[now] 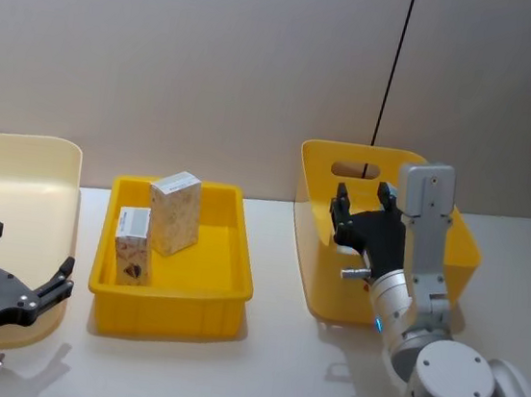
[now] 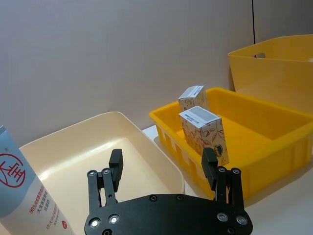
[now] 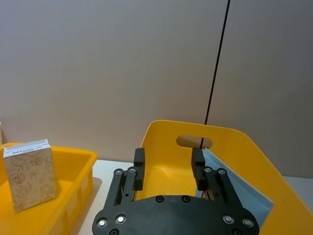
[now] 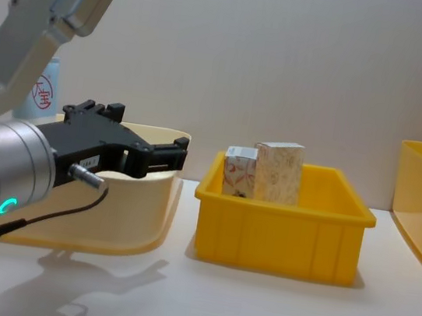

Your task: Bimanual collaborative sorting of washing and personal care products

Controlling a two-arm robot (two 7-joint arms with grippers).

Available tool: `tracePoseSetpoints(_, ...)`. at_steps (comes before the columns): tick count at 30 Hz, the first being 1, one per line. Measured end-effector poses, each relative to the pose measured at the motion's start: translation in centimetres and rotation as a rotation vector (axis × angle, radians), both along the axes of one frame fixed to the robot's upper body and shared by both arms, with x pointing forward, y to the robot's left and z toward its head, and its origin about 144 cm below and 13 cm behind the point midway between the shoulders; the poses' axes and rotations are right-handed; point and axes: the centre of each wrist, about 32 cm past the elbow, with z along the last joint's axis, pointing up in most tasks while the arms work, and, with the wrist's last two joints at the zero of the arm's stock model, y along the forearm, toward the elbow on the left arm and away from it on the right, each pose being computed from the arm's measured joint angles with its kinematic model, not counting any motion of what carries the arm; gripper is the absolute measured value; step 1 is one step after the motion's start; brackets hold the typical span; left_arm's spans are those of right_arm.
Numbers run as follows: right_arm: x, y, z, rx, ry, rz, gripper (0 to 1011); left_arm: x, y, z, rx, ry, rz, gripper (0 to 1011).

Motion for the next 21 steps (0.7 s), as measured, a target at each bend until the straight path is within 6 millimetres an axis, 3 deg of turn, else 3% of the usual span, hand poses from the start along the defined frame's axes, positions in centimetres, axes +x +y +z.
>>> tracePoseSetpoints(3,0.10,0.03,-0.04,0.000,0.004,-0.002,630,0.00,0.00,0.00,0.000,0.000,0.000,1003)
tracePoseSetpoints(8,0.20,0.06,-0.09,0.001,0.007,-0.005,821,0.00,0.00,0.00,0.000,0.000,0.000,1003)
tracePoseSetpoints(15,0.29,0.10,-0.12,0.002,0.011,-0.007,981,0.00,0.00,0.00,0.000,0.000,0.000,1003)
tracePoseSetpoints(21,0.31,0.09,-0.11,0.001,0.003,0.000,1001,0.00,0.00,0.00,0.000,0.000,0.000,1003)
